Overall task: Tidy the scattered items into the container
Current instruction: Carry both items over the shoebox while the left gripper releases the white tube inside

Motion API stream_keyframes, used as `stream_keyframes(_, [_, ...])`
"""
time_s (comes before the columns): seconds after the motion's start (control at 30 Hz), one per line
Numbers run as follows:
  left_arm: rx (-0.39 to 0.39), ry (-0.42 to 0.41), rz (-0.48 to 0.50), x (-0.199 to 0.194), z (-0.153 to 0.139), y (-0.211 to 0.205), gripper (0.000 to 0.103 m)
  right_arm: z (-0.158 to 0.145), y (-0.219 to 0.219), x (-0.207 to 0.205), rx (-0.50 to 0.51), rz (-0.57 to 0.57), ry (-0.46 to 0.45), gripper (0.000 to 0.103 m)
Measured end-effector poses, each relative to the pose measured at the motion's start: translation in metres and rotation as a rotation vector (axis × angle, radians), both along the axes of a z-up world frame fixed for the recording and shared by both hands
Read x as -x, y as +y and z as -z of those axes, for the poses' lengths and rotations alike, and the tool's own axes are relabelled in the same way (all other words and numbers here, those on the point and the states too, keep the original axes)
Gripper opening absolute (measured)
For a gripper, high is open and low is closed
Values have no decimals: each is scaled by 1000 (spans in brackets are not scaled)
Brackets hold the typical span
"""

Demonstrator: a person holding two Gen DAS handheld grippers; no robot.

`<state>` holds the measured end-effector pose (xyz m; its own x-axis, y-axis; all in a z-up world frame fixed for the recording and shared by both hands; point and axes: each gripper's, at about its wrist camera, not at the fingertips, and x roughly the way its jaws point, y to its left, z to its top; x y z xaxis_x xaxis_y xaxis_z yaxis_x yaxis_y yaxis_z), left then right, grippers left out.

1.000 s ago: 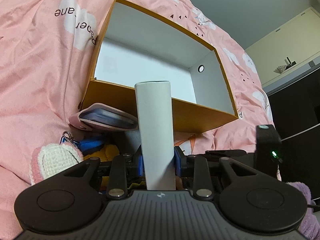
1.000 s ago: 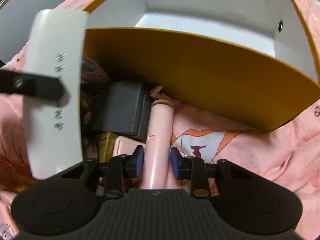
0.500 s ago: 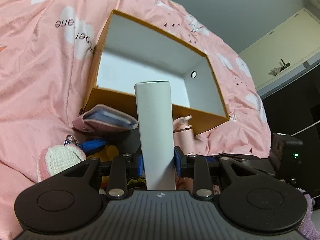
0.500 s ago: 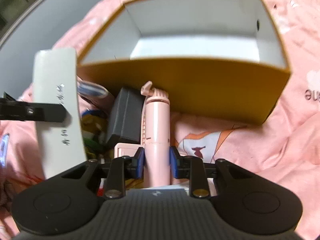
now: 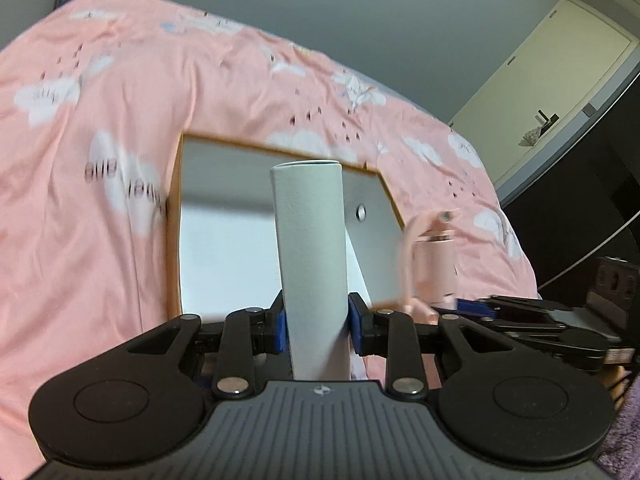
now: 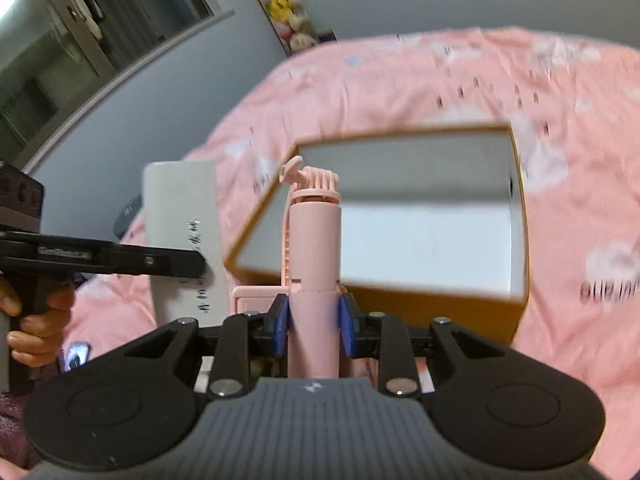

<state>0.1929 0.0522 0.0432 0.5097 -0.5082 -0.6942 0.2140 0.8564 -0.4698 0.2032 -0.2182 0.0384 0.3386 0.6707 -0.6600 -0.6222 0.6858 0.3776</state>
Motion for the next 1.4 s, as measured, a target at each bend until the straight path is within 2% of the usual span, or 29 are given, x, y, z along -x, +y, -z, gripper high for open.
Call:
stream_keyframes(0.17, [-35, -20, 28, -47, -4, -6, 33, -29, 13, -24, -43, 31, -68, 30])
stream_keyframes(0.27, [-72, -2, 58, -77, 7, -14, 34, -35, 24, -48, -62, 58, -77, 30])
stream_keyframes(0.37, [-142, 32, 91, -105, 26, -26, 33, -31, 36, -69, -41, 71, -100, 30])
stream_keyframes(0.47, [-179, 102, 125, -131, 54, -35, 33, -16, 49, -94, -10, 70, -84, 30])
stream_keyframes(0.63, [-170, 212, 188, -154, 101, -48, 33, 27, 64, -132, 36, 83, 12, 30])
stream_keyframes(0.87, [-190, 301, 231, -172, 140, -58, 33, 79, 70, -155, 114, 82, 106, 30])
stream_keyframes(0.93, [-198, 313, 249, -173, 144, -61, 33, 88, 70, -157, 126, 82, 124, 30])
stream_keyframes(1.03, [-252, 297, 256, -171, 145, -65, 34, 97, 72, -160, 142, 83, 142, 30])
stream_keyframes(1.17, [-254, 272, 240, -169, 136, -60, 34, 103, 77, -160, 169, 76, 156, 30])
stream_keyframes(1.3, [-350, 221, 233, -162, 125, -59, 35, 106, 82, -153, 191, 60, 163, 30])
stream_keyframes(1.4, [-370, 200, 236, -155, 119, -56, 35, 106, 85, -150, 196, 50, 165, 30])
